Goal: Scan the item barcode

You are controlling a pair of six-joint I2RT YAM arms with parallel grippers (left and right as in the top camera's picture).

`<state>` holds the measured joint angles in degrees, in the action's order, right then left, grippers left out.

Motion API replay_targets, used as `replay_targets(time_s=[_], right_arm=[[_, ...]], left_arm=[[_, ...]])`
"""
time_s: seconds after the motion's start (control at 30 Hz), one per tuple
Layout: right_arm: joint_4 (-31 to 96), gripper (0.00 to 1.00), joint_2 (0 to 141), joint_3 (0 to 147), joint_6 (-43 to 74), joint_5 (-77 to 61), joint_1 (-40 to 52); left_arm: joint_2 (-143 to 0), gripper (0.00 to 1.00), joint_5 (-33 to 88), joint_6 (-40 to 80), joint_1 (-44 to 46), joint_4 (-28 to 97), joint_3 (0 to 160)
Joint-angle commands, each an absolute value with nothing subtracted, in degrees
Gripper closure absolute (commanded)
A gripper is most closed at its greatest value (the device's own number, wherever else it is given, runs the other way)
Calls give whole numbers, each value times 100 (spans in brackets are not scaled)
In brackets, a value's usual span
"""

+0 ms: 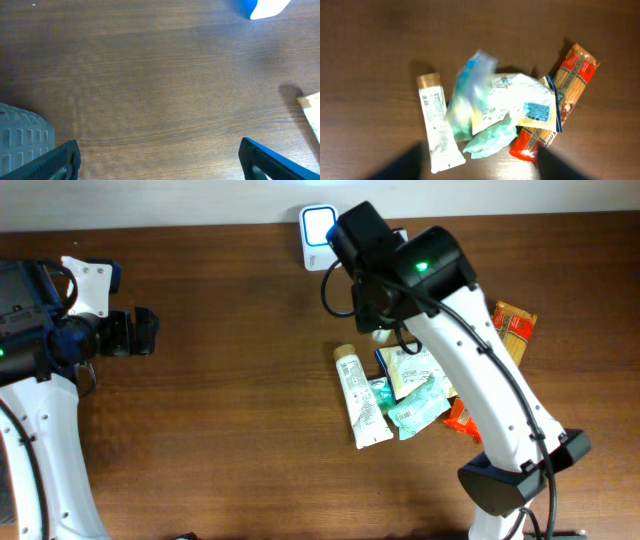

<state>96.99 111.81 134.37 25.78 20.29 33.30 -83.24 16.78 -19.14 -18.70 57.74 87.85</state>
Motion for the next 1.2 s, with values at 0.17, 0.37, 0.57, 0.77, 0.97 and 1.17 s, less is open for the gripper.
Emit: replay_targets(time_s=[0.17, 0.37, 0.57, 0.77, 0.97, 1.17], right_arm=[[9732, 2, 11093, 13356, 2635, 1647, 3332], [9262, 1, 10628, 13353, 3205, 1872, 3317], [6886, 1, 9515, 12551, 974, 1562, 2749], [5039, 1, 7264, 9347, 943, 217, 969], [2403, 1, 3616, 4799, 941, -191, -384], [952, 1, 1140, 1876, 943, 64, -517]], left_arm=[[-8329, 1, 1761, -1981, -1852, 5769, 8799], [-8329, 1, 1761, -1981, -1855, 5769, 8799], [-8329, 1, 1761, -1981, -1852, 5769, 8799], [-8329, 1, 1761, -1981, -1855, 5769, 8799], [-8329, 1, 1761, -1981, -1855, 5769, 8799], [-8329, 1, 1761, -1981, -1855, 5769, 8799]])
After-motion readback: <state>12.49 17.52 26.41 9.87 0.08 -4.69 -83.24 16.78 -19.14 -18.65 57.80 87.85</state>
